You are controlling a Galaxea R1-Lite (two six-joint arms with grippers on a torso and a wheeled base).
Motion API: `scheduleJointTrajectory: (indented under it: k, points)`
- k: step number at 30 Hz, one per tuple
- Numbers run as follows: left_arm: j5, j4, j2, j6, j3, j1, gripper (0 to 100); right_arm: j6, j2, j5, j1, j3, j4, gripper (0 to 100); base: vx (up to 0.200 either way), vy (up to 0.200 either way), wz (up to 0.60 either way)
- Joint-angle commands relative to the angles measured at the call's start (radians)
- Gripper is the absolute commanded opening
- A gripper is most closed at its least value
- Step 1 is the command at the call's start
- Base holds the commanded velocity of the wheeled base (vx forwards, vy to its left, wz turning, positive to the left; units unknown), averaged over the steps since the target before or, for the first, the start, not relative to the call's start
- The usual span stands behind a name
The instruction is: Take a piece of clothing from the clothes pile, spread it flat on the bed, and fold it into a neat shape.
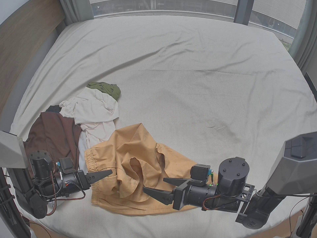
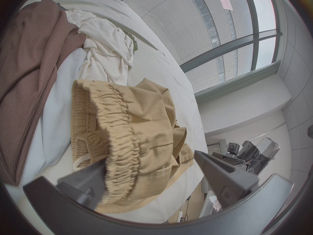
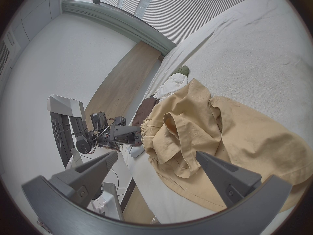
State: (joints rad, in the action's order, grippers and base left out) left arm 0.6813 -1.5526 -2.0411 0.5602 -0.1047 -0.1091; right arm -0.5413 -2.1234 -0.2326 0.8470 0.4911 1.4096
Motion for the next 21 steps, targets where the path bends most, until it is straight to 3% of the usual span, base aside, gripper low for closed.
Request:
scheduleJointTrajectory:
  k: [1, 8, 21]
  points:
    - [-0.002, -0.001, -0.001, 0.000, -0.007, 0.009, 0, 0.001, -0.006, -0.001, 0.006, 0.009, -0.001, 100, 0.000, 0.000, 0.00]
    - [-0.002, -0.001, 0.010, -0.003, -0.020, 0.052, 0, 0.000, -0.032, -0.004, 0.026, 0.116, -0.023, 100, 0.000, 0.000, 0.00]
    - [-0.009, -0.001, 0.027, -0.034, -0.027, 0.080, 0, 0.001, -0.133, -0.007, 0.047, 0.339, -0.193, 100, 0.000, 0.000, 0.00]
